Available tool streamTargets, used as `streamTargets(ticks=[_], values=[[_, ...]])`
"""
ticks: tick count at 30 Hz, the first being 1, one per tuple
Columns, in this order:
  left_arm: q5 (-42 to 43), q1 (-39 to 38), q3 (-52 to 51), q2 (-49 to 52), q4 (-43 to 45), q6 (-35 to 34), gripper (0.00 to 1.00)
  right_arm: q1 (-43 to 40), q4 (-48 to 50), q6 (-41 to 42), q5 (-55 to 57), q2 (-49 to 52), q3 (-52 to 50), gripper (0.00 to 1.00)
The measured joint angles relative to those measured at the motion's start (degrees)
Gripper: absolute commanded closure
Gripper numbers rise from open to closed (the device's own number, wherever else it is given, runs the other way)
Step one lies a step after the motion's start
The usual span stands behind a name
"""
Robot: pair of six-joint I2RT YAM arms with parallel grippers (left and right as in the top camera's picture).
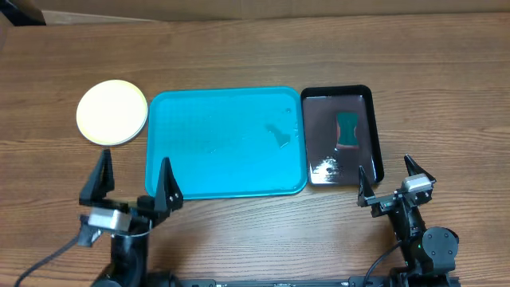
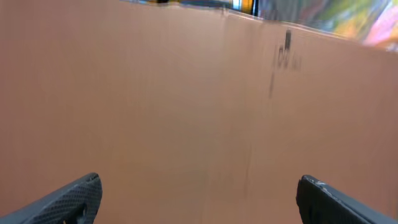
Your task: Clean dirty plates on tray and stack at the side
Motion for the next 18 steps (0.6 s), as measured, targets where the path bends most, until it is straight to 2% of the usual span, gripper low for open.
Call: streamTargets(ticks=[13, 18], values=[[-7.54, -1.09, -11.85, -4.33, 1.05, -0.02, 0.0, 0.0, 0.0, -0.02, -0.02, 0.0, 0.0, 0.0], [-9.64, -1.09, -13.07, -4.48, -5.88, -0.85, 0.0, 0.02, 0.02, 0.0, 0.02, 0.0, 0.0, 0.0]])
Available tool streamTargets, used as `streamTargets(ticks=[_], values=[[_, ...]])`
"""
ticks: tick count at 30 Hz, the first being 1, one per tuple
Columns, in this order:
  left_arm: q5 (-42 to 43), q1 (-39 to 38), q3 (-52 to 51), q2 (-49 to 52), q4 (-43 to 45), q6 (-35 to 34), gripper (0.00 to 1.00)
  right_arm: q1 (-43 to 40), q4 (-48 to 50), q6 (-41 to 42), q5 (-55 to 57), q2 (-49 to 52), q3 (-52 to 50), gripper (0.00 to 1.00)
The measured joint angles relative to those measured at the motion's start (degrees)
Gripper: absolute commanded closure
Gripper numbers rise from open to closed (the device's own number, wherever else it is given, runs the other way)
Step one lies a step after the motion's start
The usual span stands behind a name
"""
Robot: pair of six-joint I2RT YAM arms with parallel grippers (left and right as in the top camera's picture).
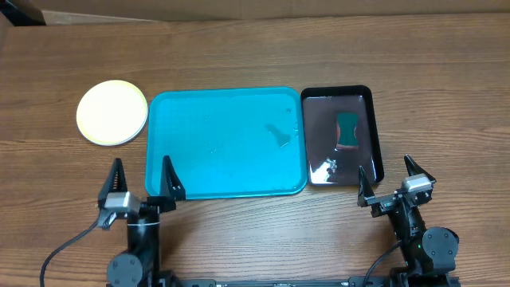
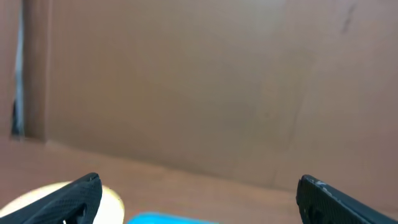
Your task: Clean dirty plates on tray and stack at the side
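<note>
A pale yellow plate point(image 1: 112, 112) lies on the table left of the big cyan tray point(image 1: 225, 143); no plate shows on the tray, only a faint wet smear. My left gripper point(image 1: 143, 181) stands open near the tray's front left corner, nothing between its fingers. In the left wrist view the left gripper point(image 2: 198, 196) points at the far cardboard wall, with the plate point(image 2: 37, 198) and the tray's edge point(image 2: 168, 219) low in the picture. My right gripper point(image 1: 386, 180) is open by the front right of the black tray.
A black tray point(image 1: 374, 135) right of the cyan one holds dark water and a green sponge point(image 1: 347, 130). A cardboard wall point(image 2: 199, 81) runs along the back of the wooden table point(image 1: 239, 239).
My left gripper has shifted a little right and its camera has tipped down; the plate and the tray's edge now show in the wrist view. The right arm has not moved.
</note>
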Motion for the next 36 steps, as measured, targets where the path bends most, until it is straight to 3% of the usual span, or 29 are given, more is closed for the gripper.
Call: streamTargets(ticks=[7, 18, 36], values=[[-3.63, 0.0, -0.5, -0.02, -19.3, 0.11, 0.0, -0.02, 0.0, -0.04, 0.0, 0.0, 0.0, 0.0], [-3.91, 0.0, -0.48, -0.04, -19.32, 5.27, 0.0, 0.0, 0.02, -0.02, -0.04, 0.0, 0.0, 0.0], [-3.52, 0.0, -0.48, -0.04, -19.34, 5.86, 0.0, -0.02, 0.02, -0.02, -0.02, 0.0, 0.0, 0.0]])
